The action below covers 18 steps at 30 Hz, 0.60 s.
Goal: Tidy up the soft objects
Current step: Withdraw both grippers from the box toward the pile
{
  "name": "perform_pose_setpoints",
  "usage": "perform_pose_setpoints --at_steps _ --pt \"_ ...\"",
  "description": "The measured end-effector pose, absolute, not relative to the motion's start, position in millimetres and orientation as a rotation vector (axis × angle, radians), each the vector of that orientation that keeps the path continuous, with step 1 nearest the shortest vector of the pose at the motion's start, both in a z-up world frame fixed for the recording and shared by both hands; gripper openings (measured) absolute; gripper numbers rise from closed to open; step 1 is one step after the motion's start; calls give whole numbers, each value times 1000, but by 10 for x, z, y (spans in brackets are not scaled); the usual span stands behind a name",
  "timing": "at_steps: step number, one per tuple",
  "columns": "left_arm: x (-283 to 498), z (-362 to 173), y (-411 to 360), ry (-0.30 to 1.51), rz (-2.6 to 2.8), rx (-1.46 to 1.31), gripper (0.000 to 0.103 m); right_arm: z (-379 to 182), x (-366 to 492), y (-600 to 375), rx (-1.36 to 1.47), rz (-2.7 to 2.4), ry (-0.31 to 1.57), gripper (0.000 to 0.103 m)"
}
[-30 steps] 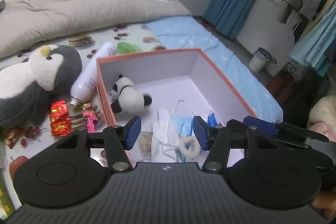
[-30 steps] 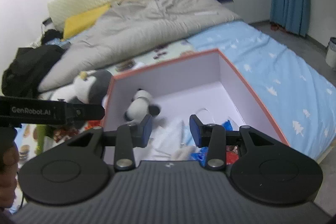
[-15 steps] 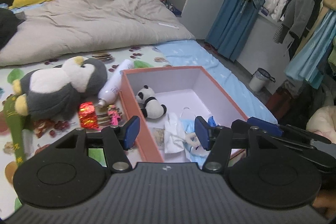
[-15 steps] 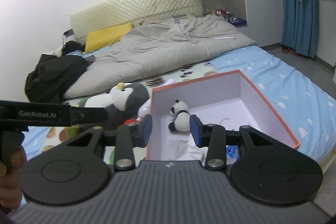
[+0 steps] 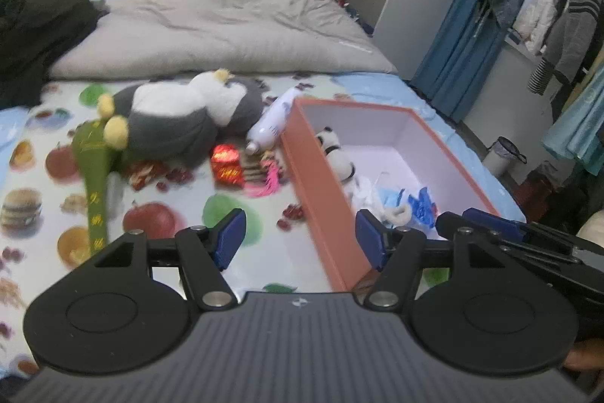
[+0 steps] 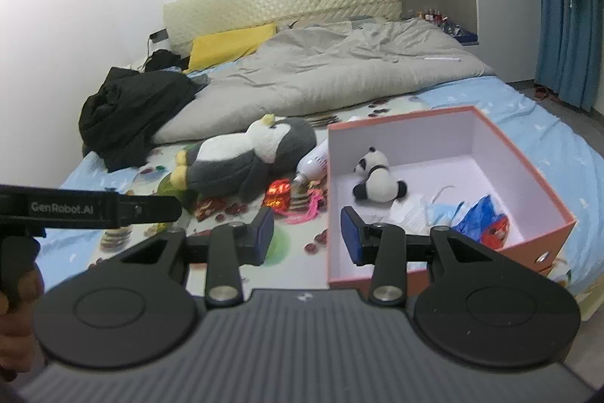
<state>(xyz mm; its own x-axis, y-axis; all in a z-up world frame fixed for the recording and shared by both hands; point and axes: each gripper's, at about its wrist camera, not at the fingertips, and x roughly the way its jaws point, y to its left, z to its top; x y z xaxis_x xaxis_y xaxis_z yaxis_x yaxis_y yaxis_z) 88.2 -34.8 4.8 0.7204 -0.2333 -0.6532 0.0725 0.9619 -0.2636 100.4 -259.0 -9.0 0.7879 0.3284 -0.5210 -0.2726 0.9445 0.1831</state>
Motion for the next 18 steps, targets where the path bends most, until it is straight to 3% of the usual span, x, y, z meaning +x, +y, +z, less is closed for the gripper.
perform_pose_setpoints --at_steps 16,18 --pt "304 -238 69 724 -27 -276 72 -399 685 -2218 72 426 643 43" --pt "245 -325 117 728 -1 -275 72 -463 678 -2161 66 453 661 50"
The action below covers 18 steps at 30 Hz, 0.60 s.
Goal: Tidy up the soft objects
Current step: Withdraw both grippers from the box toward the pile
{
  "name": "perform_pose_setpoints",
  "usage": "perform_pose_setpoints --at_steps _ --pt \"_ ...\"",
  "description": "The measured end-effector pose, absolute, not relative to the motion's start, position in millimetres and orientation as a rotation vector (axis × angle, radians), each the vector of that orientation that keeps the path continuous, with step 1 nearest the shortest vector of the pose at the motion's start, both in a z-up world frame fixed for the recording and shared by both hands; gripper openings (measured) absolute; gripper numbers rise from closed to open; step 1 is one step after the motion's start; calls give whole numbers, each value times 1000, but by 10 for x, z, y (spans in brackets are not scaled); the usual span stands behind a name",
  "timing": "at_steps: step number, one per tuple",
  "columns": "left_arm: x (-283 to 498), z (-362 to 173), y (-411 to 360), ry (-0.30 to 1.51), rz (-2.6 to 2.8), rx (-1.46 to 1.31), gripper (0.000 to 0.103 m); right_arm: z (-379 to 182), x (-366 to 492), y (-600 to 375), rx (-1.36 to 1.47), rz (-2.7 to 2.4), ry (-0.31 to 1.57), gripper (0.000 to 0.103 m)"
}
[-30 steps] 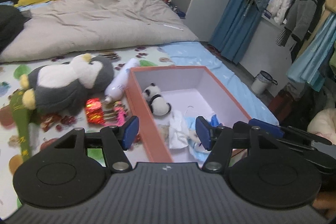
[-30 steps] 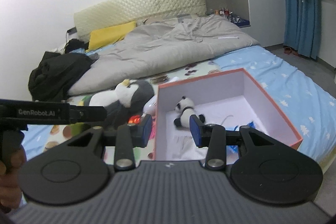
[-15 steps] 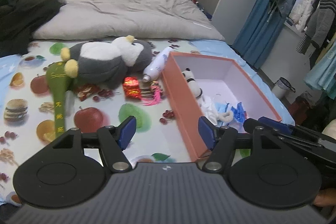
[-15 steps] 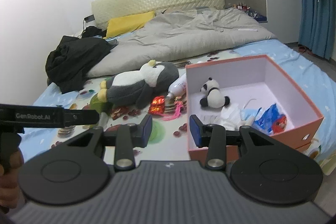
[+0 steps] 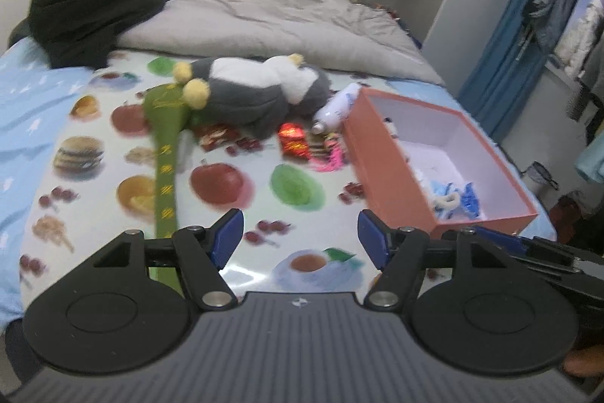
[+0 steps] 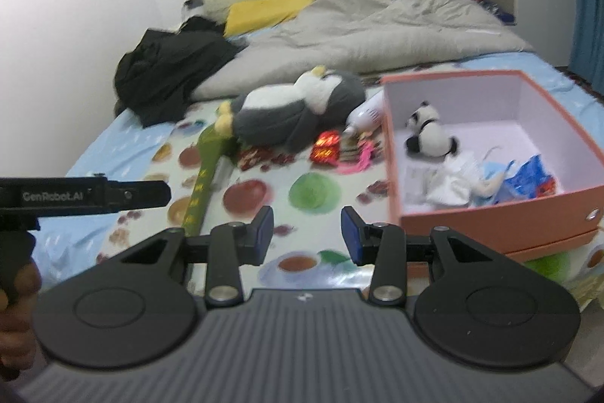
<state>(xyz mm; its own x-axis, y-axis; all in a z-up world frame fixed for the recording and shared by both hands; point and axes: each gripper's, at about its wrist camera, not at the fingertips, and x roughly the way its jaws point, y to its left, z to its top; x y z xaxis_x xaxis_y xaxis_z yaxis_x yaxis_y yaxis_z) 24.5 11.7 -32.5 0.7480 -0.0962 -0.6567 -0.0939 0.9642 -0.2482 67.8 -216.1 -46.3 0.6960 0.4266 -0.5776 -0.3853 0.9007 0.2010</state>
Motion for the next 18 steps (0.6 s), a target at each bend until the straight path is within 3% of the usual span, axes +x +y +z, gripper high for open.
perform_pose_setpoints --at_steps 2,18 --pt "209 -419 167 725 14 -269 72 -527 669 -2123 62 467 665 66" --pt "779 -1120 545 780 154 -199 72 -899 1135 -1739 10 508 730 66"
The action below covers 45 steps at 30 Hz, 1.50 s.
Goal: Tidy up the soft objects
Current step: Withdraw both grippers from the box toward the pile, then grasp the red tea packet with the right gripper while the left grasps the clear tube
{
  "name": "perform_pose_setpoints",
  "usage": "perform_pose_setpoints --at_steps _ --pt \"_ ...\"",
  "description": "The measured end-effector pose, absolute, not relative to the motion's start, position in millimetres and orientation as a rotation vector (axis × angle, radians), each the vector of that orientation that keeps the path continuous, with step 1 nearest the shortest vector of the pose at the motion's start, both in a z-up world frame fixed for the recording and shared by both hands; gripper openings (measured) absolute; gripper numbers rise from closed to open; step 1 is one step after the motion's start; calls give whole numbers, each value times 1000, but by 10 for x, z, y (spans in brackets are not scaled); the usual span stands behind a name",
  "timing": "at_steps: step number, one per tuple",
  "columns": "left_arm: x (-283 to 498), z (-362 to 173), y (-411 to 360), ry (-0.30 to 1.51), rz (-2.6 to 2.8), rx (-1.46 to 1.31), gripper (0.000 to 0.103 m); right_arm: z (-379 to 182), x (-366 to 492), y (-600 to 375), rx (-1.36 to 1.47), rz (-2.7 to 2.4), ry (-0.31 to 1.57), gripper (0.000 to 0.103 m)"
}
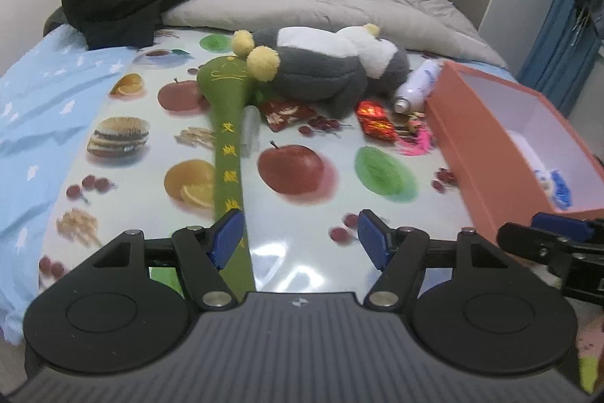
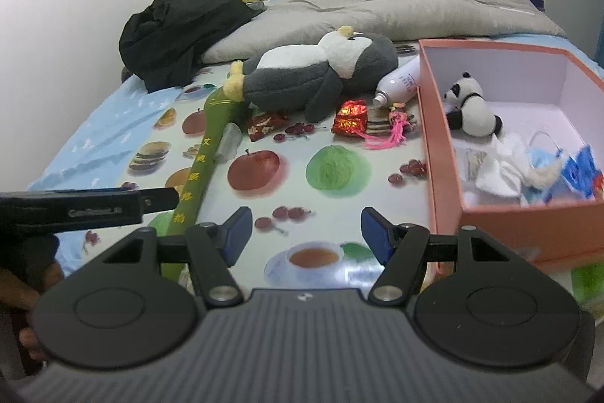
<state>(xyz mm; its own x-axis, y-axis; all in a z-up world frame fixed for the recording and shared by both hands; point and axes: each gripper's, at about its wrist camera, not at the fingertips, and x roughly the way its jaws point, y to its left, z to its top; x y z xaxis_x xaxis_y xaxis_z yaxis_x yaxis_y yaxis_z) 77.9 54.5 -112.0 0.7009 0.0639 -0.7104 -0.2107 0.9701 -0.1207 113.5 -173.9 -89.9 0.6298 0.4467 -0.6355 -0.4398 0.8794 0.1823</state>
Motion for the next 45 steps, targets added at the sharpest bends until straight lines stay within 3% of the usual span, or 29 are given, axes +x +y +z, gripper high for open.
perform_pose_setpoints --at_steps 18,22,41,44,45 --pt "2073 -1756 856 804 225 -83 70 -1354 2388 -1190 -35 502 772 66" --pt "2307 -1867 904 827 211 -63 62 -1454 2623 -1094 -42 499 776 66" --pt "2921 -2081 955 838 246 103 42 -1940 3331 -696 -132 415 771 64" --pt "2959 -2099 944 839 270 127 31 -1949 3360 -654 -163 405 759 64" --pt "2972 -2115 940 840 284 141 23 -1955 3366 -636 -177 399 754 64"
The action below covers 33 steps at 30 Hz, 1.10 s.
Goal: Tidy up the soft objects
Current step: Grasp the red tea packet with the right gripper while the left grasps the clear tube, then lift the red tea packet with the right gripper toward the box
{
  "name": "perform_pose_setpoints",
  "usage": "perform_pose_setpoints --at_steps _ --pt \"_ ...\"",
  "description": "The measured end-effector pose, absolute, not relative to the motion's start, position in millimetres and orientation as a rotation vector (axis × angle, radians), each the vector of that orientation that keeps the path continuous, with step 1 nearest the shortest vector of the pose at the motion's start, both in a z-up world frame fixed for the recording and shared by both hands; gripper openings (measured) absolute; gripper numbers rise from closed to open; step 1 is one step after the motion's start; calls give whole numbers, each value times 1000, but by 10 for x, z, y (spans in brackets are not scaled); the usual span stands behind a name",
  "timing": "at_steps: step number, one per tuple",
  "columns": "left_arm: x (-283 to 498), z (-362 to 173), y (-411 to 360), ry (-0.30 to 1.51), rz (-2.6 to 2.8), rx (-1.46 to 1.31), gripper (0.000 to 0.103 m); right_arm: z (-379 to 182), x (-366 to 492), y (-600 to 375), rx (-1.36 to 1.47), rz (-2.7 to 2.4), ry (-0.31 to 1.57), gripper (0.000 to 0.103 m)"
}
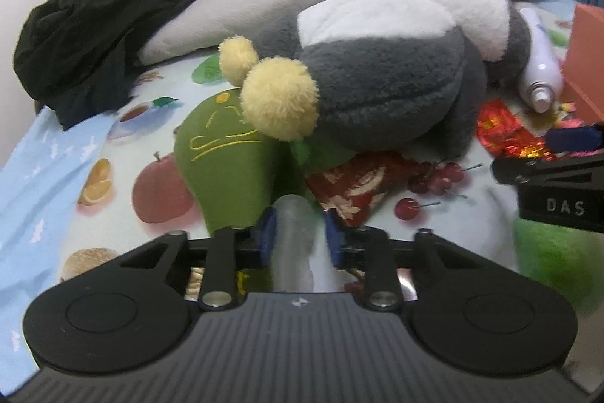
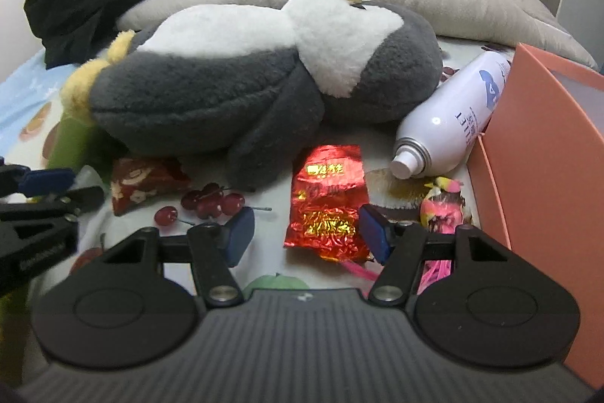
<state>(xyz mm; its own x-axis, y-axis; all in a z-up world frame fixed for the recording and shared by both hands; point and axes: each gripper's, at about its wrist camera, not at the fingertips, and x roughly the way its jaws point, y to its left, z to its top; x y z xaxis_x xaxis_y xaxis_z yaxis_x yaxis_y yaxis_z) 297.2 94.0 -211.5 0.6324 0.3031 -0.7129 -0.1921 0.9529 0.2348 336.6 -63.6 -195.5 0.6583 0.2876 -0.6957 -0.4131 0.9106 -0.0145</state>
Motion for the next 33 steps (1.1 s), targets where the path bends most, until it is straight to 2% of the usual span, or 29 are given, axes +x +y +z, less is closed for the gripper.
perform_pose_setpoints --at_steps 1,4,9,11,22,33 --pt "2975 -2130 939 839 294 154 19 -1967 3371 -607 -208 388 750 64" --pt "2954 -2140 937 825 303 172 13 -2008 3402 -578 -253 358 755 66" --pt "2881 -2069 950 801 297 137 12 -2050 3458 -632 -231 333 789 63" --pt "2855 -2034 959 796 286 100 11 -2046 3436 -659 -221 335 787 55" --pt "2565 -1854 786 786 234 -43 11 -1866 3135 -808 -203 375 782 55" --pt "1992 -1718 607 802 200 -199 11 -1661 2470 -1014 -208 431 781 55"
